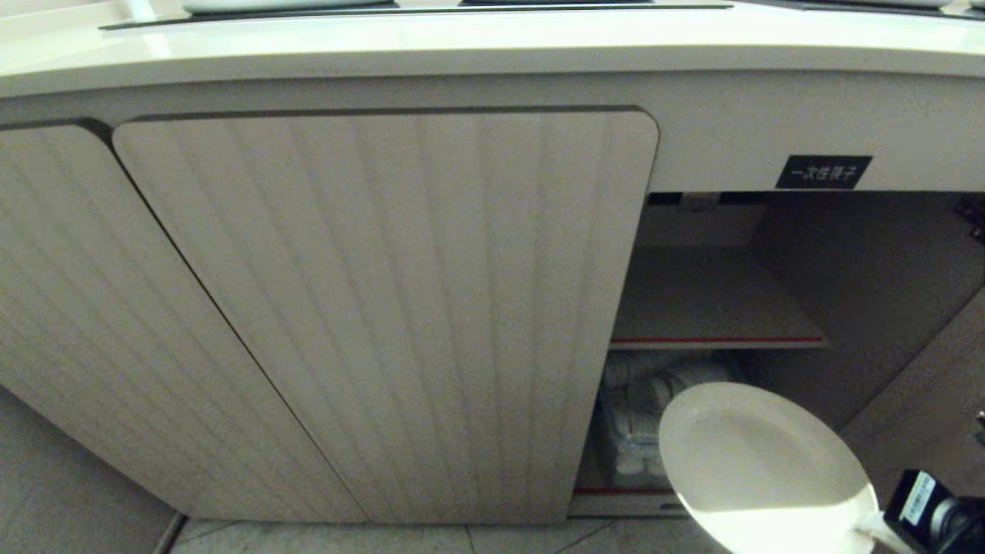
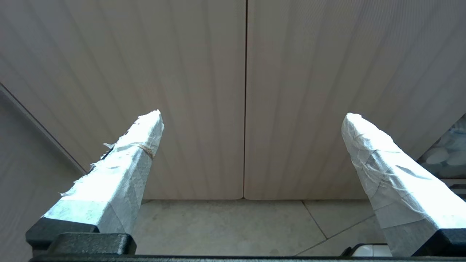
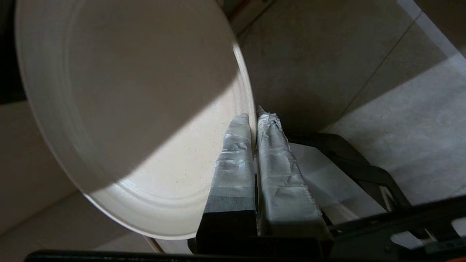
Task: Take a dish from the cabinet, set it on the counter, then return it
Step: Put it back into the cabinet
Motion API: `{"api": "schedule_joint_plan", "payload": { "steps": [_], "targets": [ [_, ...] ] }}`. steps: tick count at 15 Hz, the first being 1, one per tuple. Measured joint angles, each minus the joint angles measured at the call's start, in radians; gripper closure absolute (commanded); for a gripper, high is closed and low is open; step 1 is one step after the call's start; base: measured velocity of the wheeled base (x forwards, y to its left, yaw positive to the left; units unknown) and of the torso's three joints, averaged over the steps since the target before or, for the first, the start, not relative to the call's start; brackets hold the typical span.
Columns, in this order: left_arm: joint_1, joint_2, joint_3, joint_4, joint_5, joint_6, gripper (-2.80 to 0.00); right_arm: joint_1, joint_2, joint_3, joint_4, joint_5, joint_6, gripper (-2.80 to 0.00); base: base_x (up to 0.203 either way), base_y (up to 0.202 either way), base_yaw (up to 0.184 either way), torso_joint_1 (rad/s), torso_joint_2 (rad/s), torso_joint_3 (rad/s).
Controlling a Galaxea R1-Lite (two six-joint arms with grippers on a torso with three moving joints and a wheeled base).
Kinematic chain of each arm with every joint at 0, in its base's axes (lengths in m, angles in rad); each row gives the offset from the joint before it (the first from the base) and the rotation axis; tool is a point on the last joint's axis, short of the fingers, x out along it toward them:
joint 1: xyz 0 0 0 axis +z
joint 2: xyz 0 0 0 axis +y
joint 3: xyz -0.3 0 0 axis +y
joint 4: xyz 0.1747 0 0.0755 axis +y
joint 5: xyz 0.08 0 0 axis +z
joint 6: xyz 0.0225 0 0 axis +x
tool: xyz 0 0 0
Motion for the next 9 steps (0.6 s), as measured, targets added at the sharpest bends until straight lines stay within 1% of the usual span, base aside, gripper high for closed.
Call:
{"api": "schedule_joint_plan", "payload": {
  "steps": [4,7,9],
  "targets": [
    [0.0,0.0,0.0,0.0,0.0,0.0,-2.8,0.0,0.095,-0.016,-0.102,-0.002,0.003,0.0,0.0,0.0,0.0,0.0,0.0,0.0],
    [0.0,0.0,0.0,0.0,0.0,0.0,-2.8,-0.005,0.177,-0.074,-0.118,-0.001,0.011,0.0,0.0,0.0,0.0,0.0,0.0,0.0],
    [0.0,0.0,0.0,0.0,0.0,0.0,-2.8,-0.011,0.236,-0.132,-0.121,-0.002,0.042,0.0,0.0,0.0,0.0,0.0,0.0,0.0]
  ]
}}
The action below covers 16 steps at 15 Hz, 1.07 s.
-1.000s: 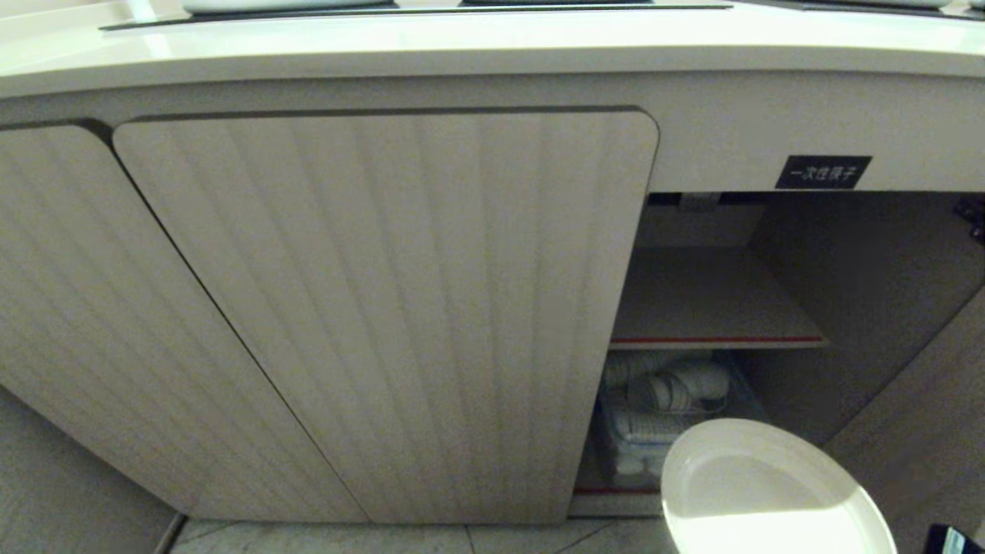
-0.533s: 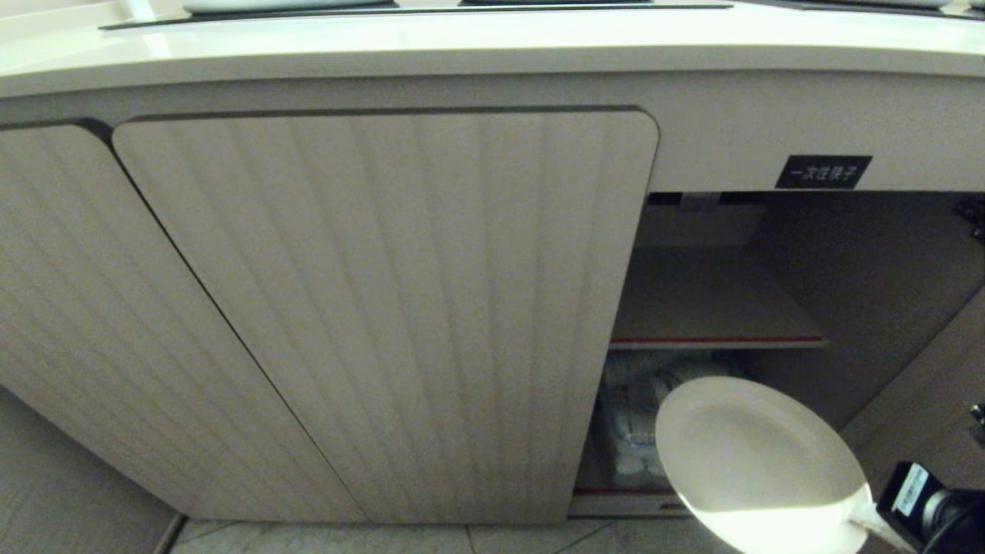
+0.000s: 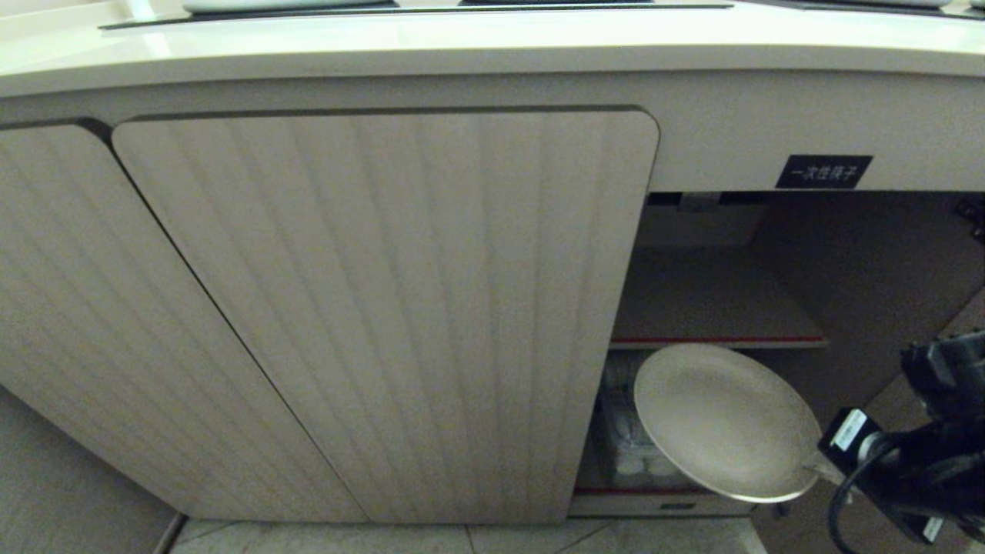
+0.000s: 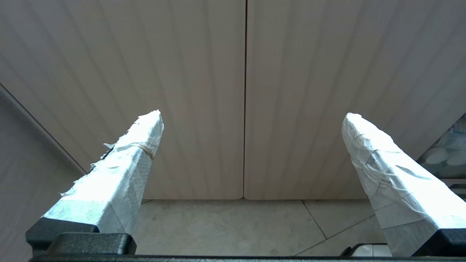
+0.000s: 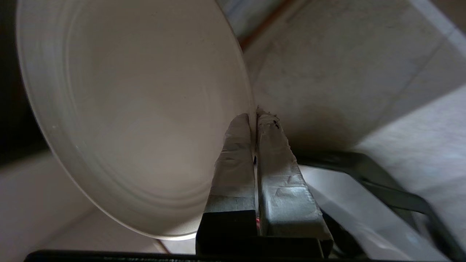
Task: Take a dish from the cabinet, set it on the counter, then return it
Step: Put it back into the cabinet
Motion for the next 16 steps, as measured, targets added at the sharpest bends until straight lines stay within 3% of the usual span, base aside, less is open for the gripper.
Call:
{"api": "schedule_joint_plan", "payload": {
  "steps": [7,16],
  "targets": [
    [0.0,0.0,0.0,0.0,0.001,0.0,-2.8,-0.061,0.175,-0.195,0.002,-0.004,0.067,0.0,0.0,0.0,0.0,0.0,0.0,0.0],
    [0.0,0.0,0.0,0.0,0.001,0.0,-2.8,-0.103,0.283,-0.304,-0.002,-0.042,0.129,0.0,0.0,0.0,0.0,0.0,0.0,0.0]
  ]
}}
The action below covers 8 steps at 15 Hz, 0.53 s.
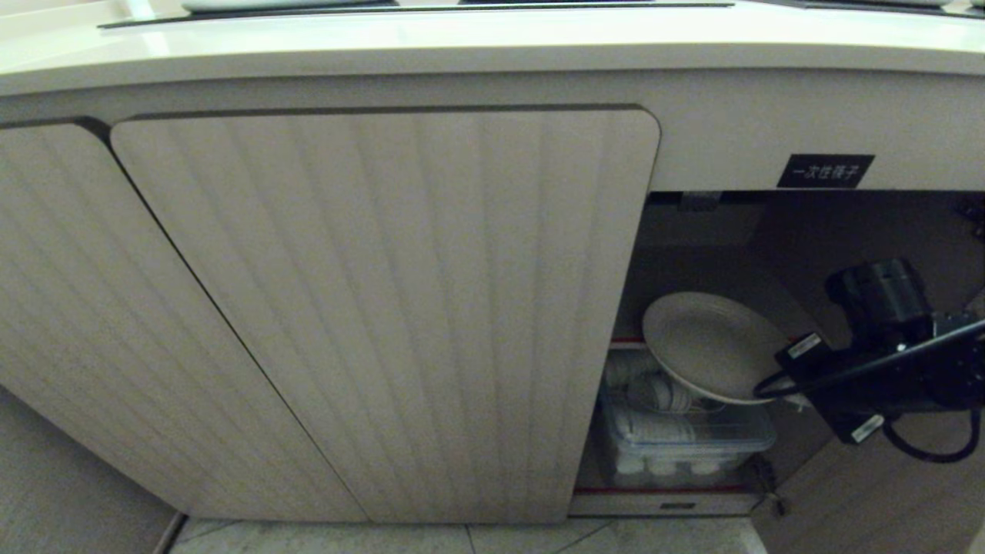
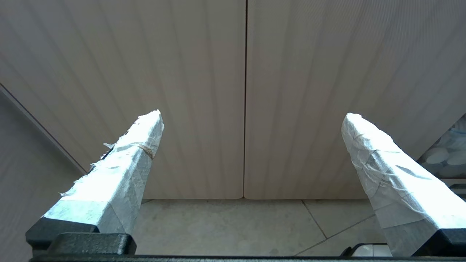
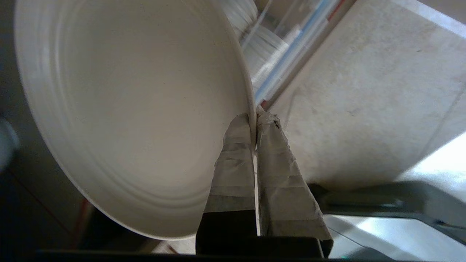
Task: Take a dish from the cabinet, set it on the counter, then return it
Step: Put it back into the cabinet
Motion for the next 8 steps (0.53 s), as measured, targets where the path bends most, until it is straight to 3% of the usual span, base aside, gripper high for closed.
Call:
{"api": "schedule_joint_plan", "payload": {
  "steps": [8],
  "targets": [
    [0.0,0.0,0.0,0.0,-0.001,0.0,-2.8,0.001,0.044,-0.021,-0.101,-0.004,0.008,0.0,0.0,0.0,0.0,0.0,0.0,0.0]
  ]
}}
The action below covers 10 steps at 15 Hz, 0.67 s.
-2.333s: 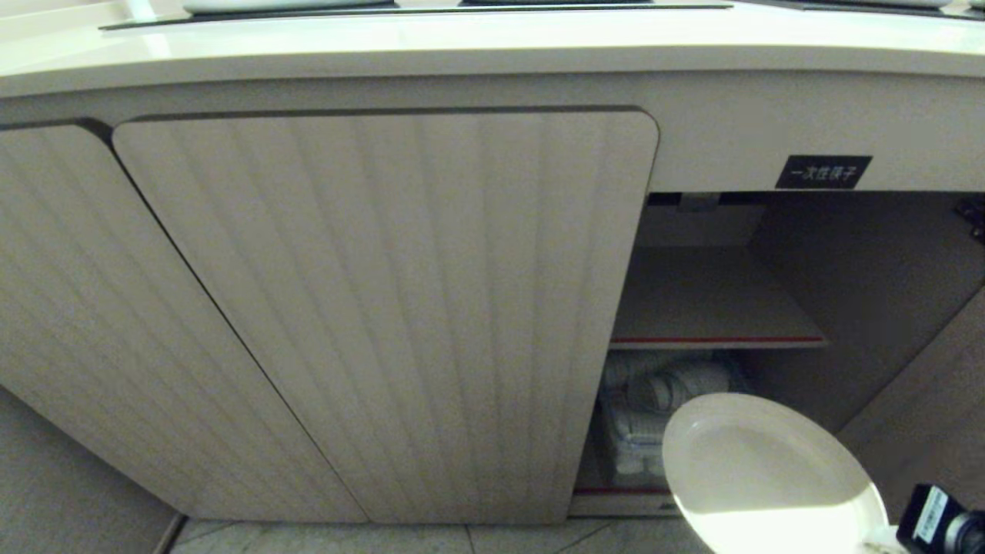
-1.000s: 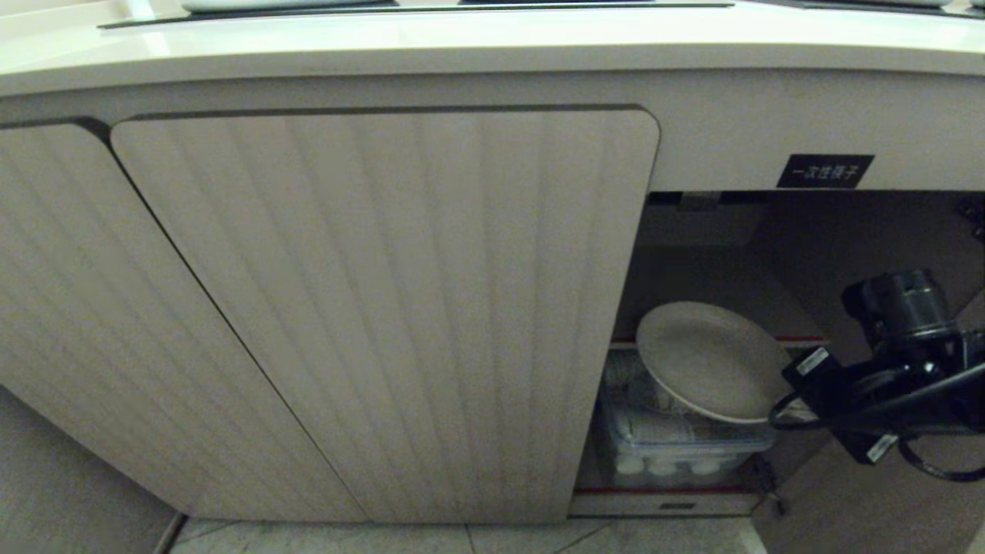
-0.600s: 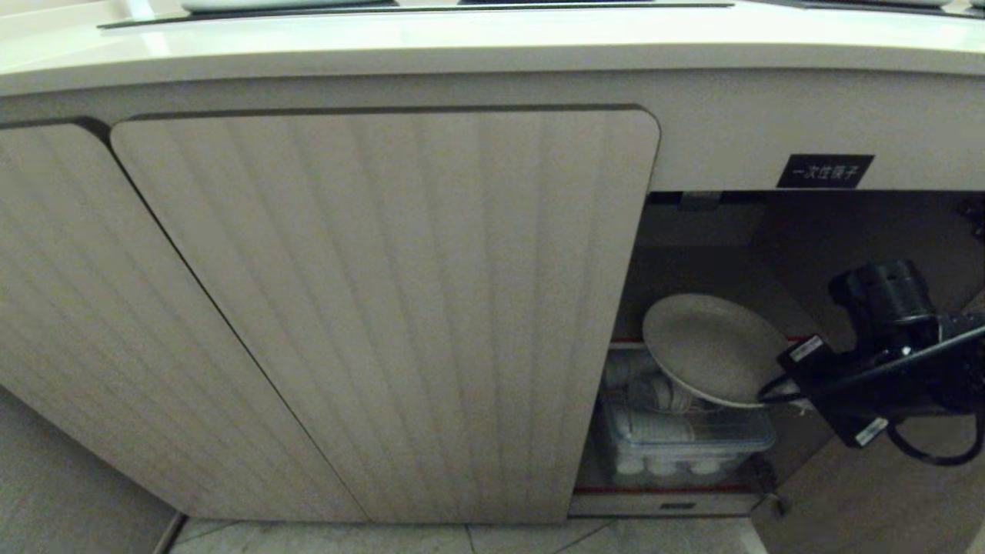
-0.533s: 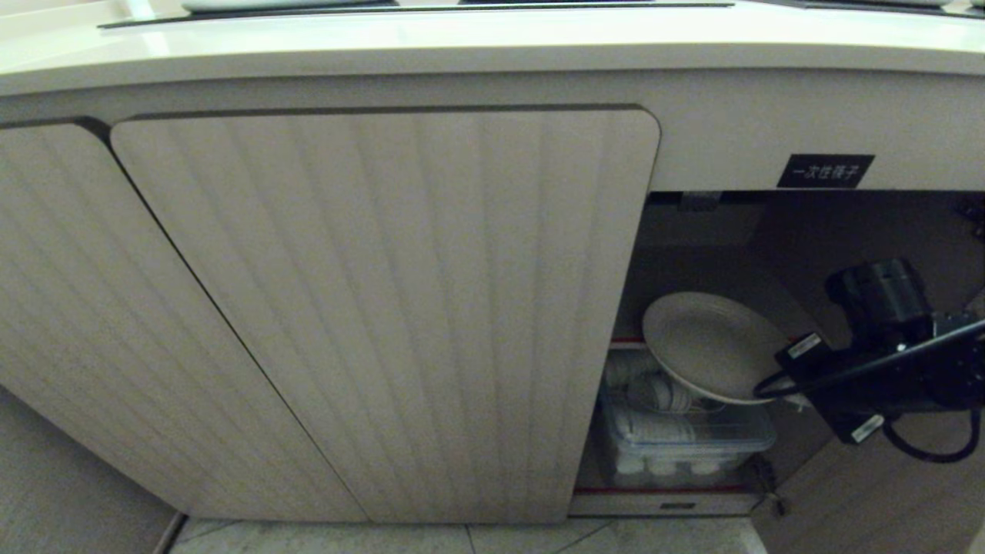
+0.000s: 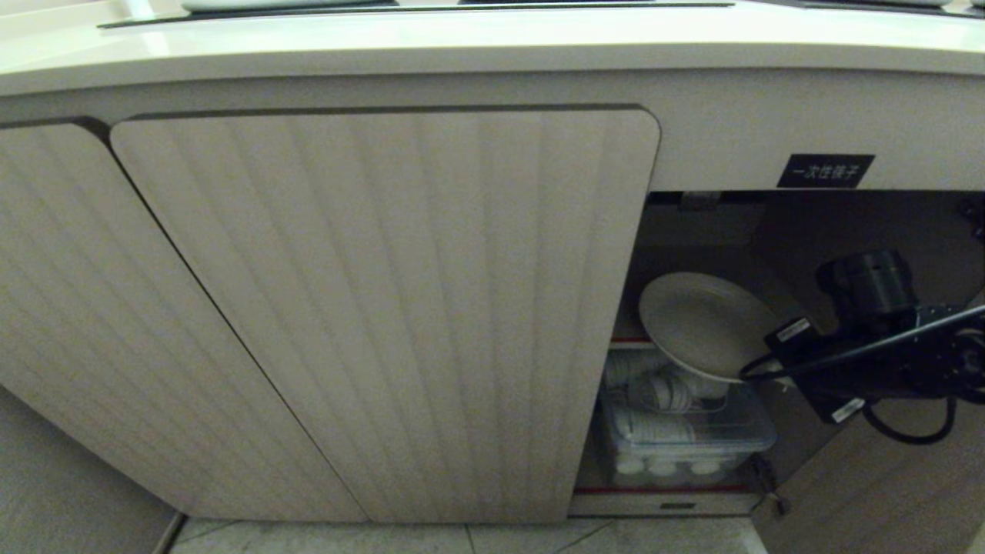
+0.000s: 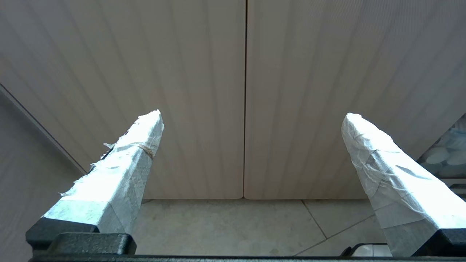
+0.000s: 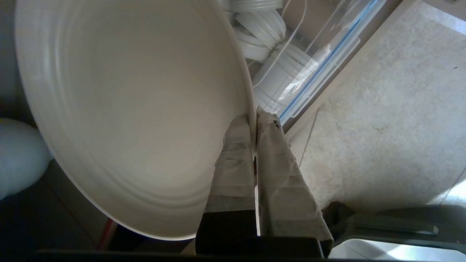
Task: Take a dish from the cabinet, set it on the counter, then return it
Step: Put it back into the cabinet
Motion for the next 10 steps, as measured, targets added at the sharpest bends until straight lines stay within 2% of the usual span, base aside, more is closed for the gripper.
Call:
{"api": "schedule_joint_plan", "payload": {
  "steps": [5,10],
  "targets": [
    [0.0,0.0,0.0,0.0,0.0,0.0,-2.8,0.0,0.042,-0.004,-0.094,-0.004,0.006,0.0,0.0,0.0,0.0,0.0,0.0,0.0],
    [0.0,0.0,0.0,0.0,0.0,0.0,-2.8,0.0,0.09,-0.052,-0.102,-0.03,0.007,0.0,0.0,0.0,0.0,0.0,0.0,0.0]
  ]
}}
